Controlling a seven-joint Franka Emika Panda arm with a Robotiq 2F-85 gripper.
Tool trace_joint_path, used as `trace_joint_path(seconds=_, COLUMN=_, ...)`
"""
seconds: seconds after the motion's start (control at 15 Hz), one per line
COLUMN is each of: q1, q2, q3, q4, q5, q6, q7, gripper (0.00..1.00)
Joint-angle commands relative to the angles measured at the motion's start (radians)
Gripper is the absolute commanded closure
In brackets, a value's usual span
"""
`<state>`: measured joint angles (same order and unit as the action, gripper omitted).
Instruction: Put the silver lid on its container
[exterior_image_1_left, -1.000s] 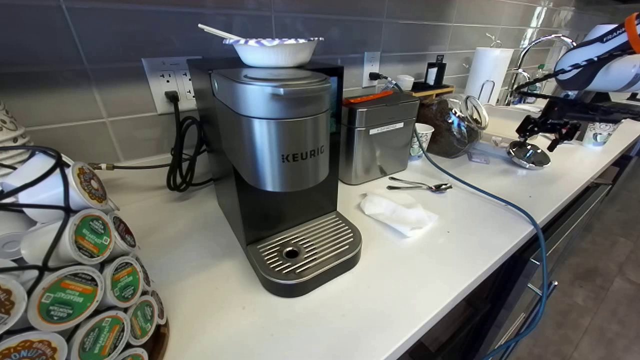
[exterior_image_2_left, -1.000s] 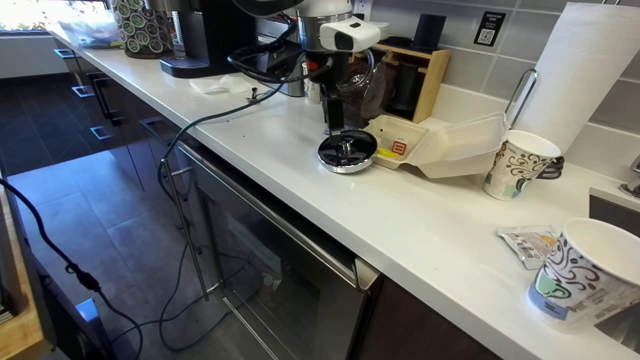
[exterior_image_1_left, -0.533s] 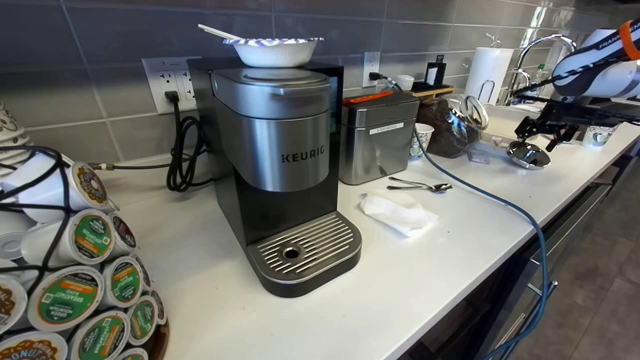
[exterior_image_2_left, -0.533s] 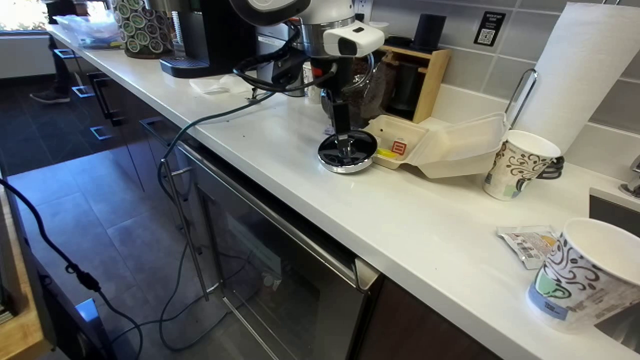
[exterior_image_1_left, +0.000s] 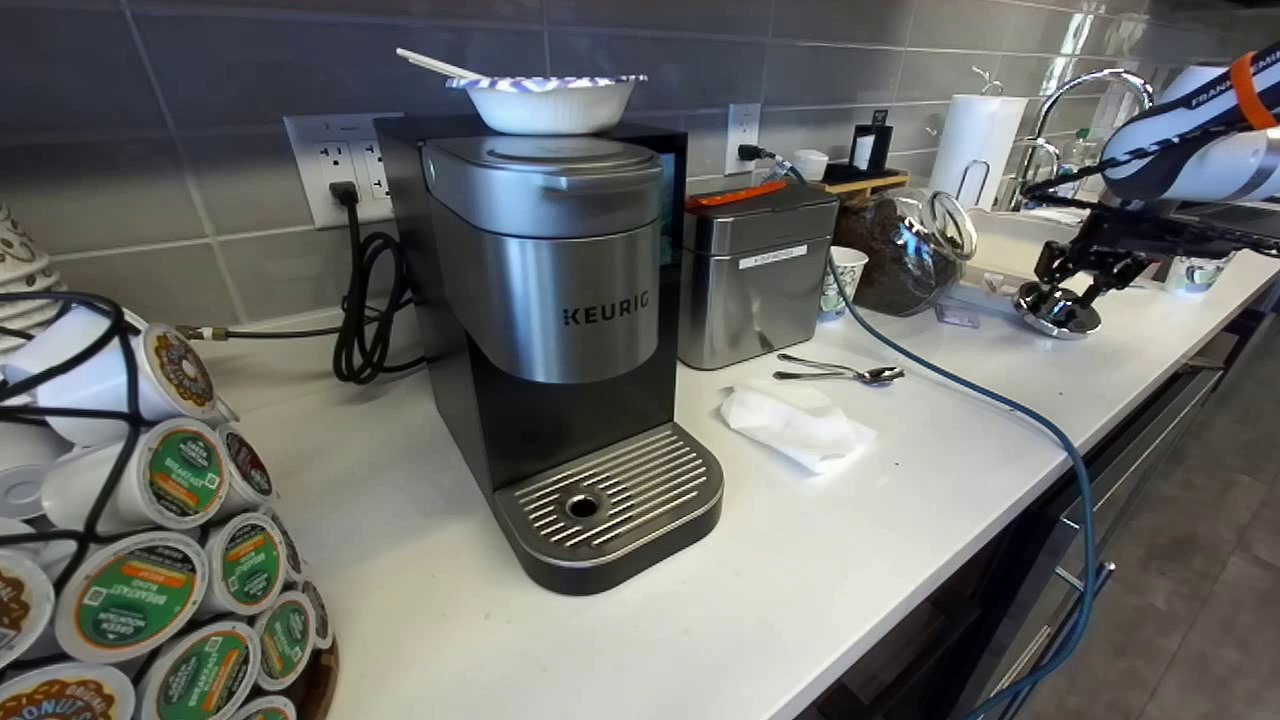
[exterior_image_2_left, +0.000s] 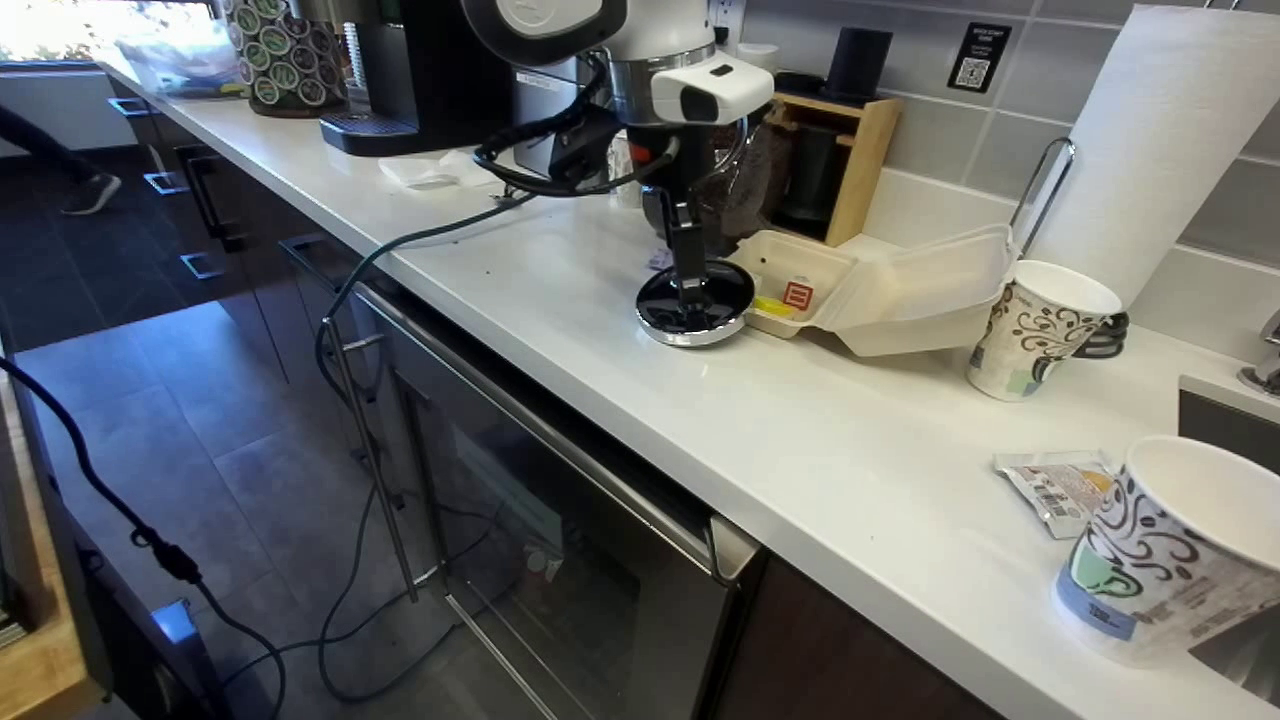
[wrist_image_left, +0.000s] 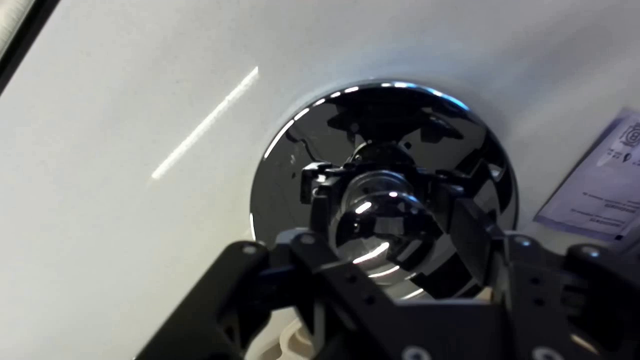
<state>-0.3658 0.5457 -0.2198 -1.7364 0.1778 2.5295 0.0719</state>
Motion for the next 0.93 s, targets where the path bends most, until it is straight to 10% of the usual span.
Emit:
trace_joint_path(seconds=0.0, q1=-0.005, q2=0.023, q3=0.001, q4=0.020, q5=0.008, q6=0.024, q7=0.015, gripper=0.65)
trace_joint_path(seconds=0.13, q1=-0.006, q2=0.022, q3=0.002, q4=0.021, q5=0.009, q6=0.031, q7=0.013, gripper=0.79)
trace_joint_path(seconds=0.87, q1=-0.058, q2=-0.195, q3=0.021, q4=-0.151, q5=0.030, q6=0.061, q7=-0.172, gripper=0.79)
